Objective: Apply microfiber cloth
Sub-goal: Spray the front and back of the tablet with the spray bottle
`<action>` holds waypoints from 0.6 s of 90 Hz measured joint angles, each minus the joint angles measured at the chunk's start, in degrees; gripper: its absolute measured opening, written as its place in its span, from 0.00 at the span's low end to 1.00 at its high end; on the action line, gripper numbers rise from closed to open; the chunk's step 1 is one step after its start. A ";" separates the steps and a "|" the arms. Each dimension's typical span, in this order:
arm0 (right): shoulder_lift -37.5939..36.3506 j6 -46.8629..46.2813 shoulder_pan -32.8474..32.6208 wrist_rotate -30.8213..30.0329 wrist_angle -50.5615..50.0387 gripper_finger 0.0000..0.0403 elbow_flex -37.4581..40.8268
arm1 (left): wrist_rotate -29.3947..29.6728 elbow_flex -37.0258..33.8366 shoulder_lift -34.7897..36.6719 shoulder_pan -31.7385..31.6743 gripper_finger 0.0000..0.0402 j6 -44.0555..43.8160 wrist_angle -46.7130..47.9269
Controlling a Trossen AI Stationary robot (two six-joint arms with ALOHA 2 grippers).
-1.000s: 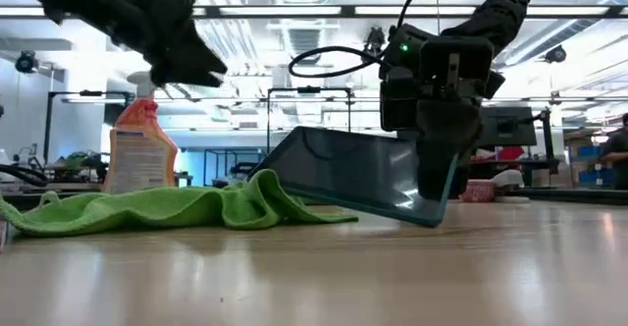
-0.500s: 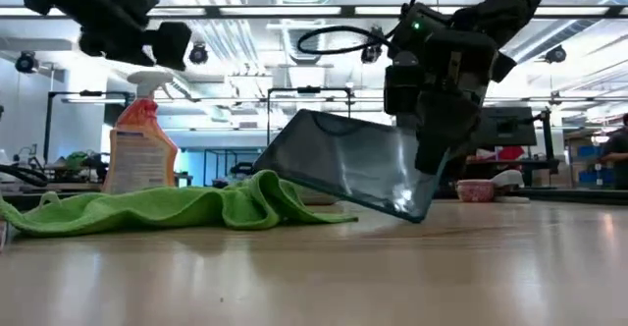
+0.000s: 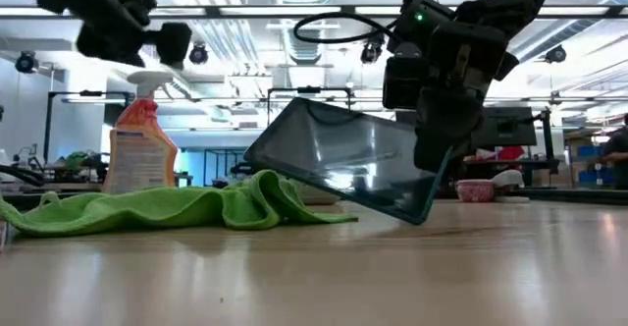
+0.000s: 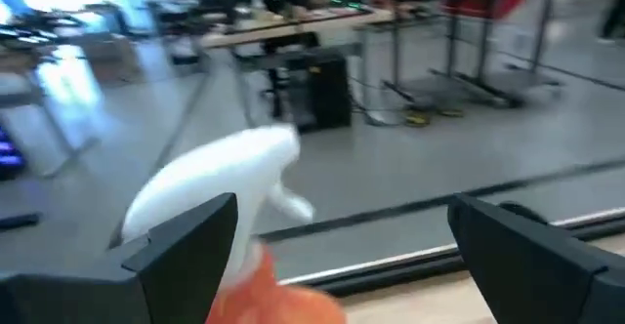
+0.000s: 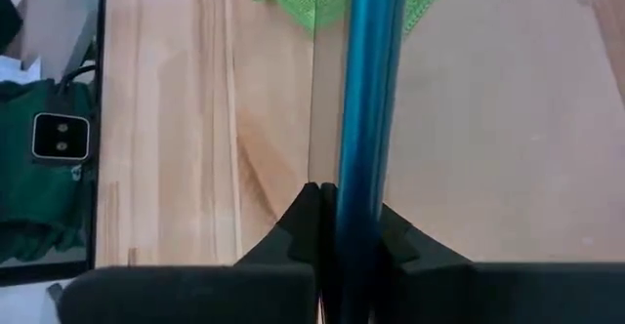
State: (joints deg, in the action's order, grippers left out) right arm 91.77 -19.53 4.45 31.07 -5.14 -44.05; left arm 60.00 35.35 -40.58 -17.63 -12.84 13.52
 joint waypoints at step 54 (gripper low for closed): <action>0.00 0.72 -0.22 -0.11 -0.01 0.02 0.00 | -35.04 32.25 -14.34 -26.07 0.87 14.13 43.20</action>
State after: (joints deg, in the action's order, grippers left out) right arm 91.77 -18.81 4.23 30.96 -5.15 -44.05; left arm 24.96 67.60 -54.92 -43.71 1.29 56.72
